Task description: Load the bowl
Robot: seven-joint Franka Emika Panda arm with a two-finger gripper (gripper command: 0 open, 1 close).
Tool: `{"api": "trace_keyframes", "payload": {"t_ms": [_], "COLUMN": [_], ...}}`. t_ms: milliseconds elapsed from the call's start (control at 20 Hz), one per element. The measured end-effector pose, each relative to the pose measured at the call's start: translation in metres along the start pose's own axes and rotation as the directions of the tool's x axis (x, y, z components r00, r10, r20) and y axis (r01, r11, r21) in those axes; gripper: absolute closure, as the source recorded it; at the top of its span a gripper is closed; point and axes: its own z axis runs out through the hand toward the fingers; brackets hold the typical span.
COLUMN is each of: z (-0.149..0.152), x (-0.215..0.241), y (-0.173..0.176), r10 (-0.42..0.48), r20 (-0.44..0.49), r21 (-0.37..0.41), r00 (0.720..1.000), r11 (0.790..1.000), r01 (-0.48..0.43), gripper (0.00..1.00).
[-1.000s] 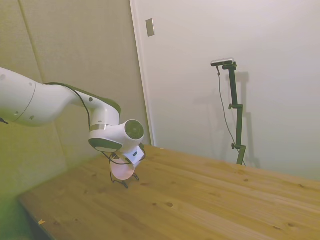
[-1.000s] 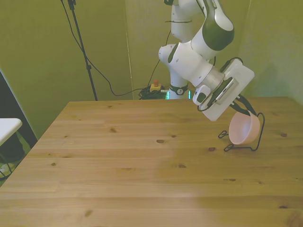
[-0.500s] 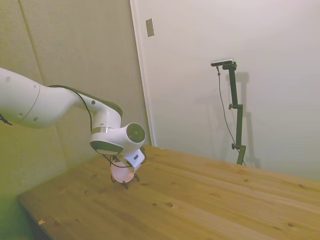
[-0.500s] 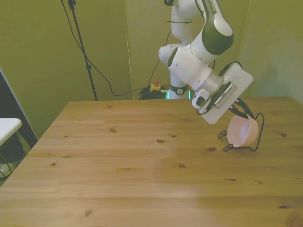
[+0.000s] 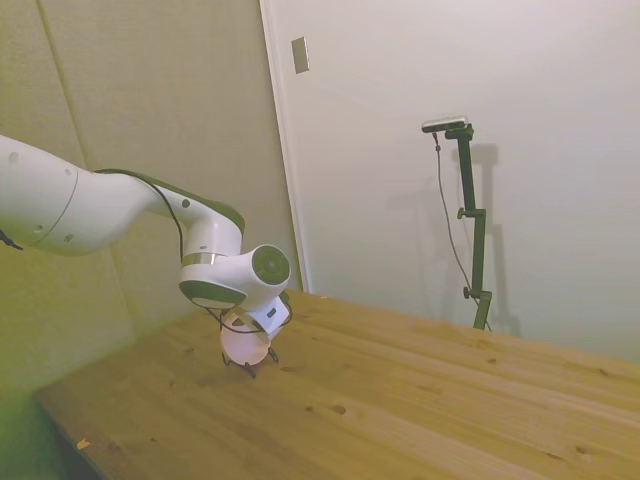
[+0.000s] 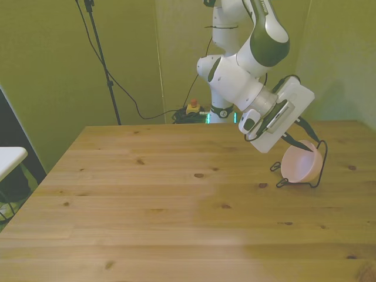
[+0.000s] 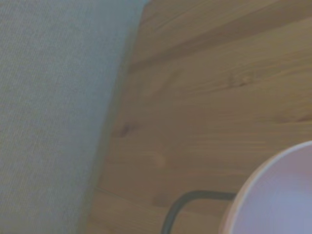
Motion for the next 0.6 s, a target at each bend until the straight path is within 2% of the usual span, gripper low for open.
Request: {"api": "trace_keyframes", "payload": {"t_ms": [200,600], "z": [-0.025,-0.092], "x": [-0.006,-0.046], "y": [-0.004,-0.003], "r10": [-0.013,0.002], "r20": [-0.036,-0.190], "r21": [0.012,-0.110], "r00": [0.999,0.982], "r11": [1.000,0.994], "r01": [0.013,-0.023], "gripper": [0.00,0.00]}}
